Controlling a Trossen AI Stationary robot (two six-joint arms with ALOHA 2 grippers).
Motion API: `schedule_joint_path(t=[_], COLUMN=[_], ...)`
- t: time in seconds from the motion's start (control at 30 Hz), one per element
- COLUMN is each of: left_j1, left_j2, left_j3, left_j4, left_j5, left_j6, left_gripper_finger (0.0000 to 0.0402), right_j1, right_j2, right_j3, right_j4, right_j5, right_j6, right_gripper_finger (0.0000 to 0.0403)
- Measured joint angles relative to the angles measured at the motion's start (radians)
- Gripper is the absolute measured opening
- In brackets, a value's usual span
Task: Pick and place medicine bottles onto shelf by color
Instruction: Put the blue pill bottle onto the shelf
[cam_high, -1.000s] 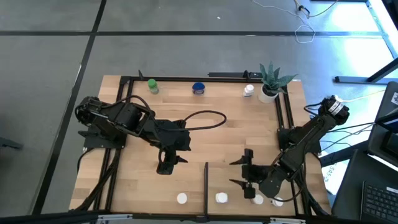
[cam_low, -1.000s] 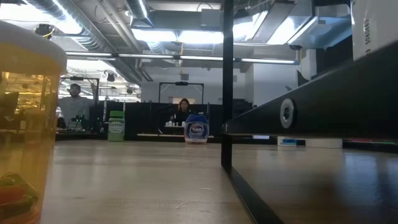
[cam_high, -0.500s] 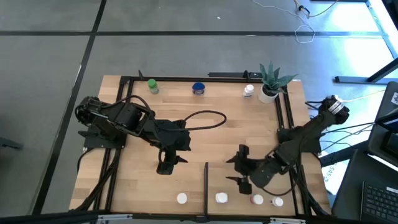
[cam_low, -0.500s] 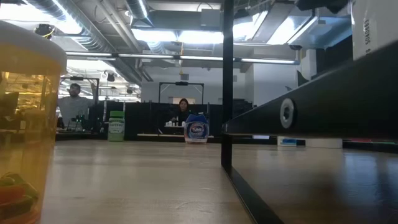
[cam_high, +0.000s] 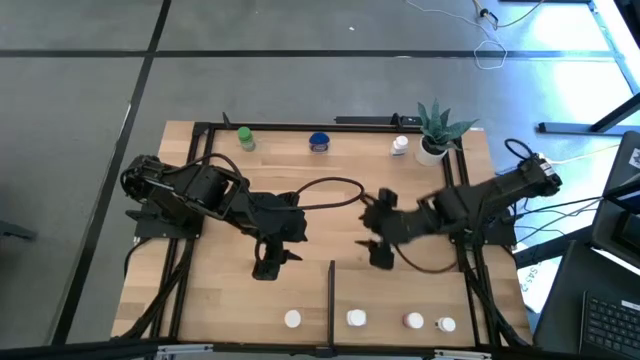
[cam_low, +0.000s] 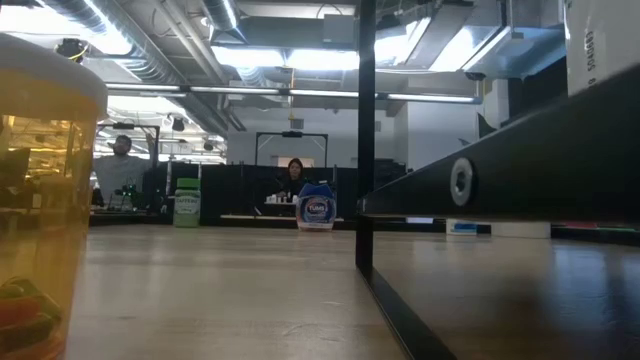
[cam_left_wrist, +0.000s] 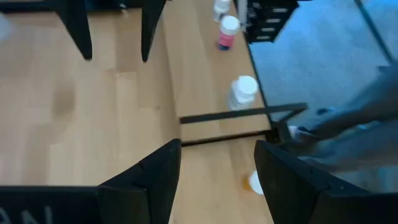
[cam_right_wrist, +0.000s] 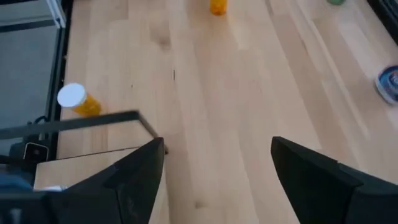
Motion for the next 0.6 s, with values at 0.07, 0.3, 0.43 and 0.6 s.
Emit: schedule_joint_path(t=[0.07, 0.3, 0.43, 0.6], left_j1=[0.001, 0.012, 0.042, 0.087], left_j2=[0.000, 0.000, -0.018, -0.043], left_j3=[0.000, 0.000, 0.000, 0.001], left_j4=[0.004, -0.019, -0.142, -0.190], left_j5=[-0.037, -0.105, -0.144, -0.160], left_j6=[0.002, -0.030, -0.068, -0.068], left_gripper_finger=[0.0198, 0.0198, 0.0198, 0.0198], right_j1=[-0.051, -0.221, -0.303, -0.392], right_j2=[0.000, 0.000, 0.000, 0.001], right_j3=[0.016, 0.032, 0.032, 0.032], right_j4=[0.000, -0.003, 0.018, 0.053], right_j5=[-0.041, -0.142, -0.148, -0.163], right_j6=[-0.051, -0.131, -0.187, -0.263], right_gripper_finger=[0.0296, 0.0296, 0.0296, 0.0296])
